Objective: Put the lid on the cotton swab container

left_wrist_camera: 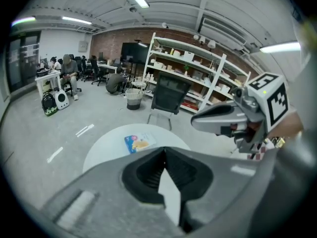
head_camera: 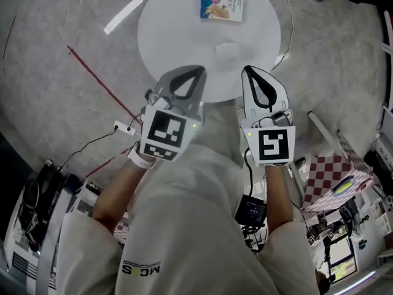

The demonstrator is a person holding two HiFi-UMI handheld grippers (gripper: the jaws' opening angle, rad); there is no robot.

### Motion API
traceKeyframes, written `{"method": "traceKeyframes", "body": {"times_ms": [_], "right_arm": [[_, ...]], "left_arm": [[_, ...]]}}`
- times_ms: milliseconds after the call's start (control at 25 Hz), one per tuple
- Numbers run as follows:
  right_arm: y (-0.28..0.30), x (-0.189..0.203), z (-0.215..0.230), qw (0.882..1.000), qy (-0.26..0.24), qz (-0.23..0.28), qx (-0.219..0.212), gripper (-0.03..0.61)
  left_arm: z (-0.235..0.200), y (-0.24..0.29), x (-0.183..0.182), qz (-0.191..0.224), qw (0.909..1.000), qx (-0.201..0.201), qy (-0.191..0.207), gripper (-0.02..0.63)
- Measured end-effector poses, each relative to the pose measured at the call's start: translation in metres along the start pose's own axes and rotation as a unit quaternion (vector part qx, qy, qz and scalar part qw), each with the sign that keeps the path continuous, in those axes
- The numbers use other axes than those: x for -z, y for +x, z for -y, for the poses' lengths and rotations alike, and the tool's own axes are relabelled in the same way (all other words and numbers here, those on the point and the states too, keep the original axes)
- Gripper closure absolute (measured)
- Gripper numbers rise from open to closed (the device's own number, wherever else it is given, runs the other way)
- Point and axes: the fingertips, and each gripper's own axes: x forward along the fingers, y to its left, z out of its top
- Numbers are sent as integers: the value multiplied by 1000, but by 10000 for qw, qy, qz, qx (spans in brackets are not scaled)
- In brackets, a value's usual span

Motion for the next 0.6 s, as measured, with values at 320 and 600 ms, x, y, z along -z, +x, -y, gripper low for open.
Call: {"method": "traceKeyframes", "body": {"times_ms": [320, 600], "right_arm": [[39, 45, 0, 9993, 178, -289, -163, 578], [70, 78, 5, 9984, 141, -513, -188, 578]], "left_arm": [[-6, 38, 28, -188, 9997, -15, -142, 614], [-20, 64, 54, -289, 9993, -56, -213, 614]]}}
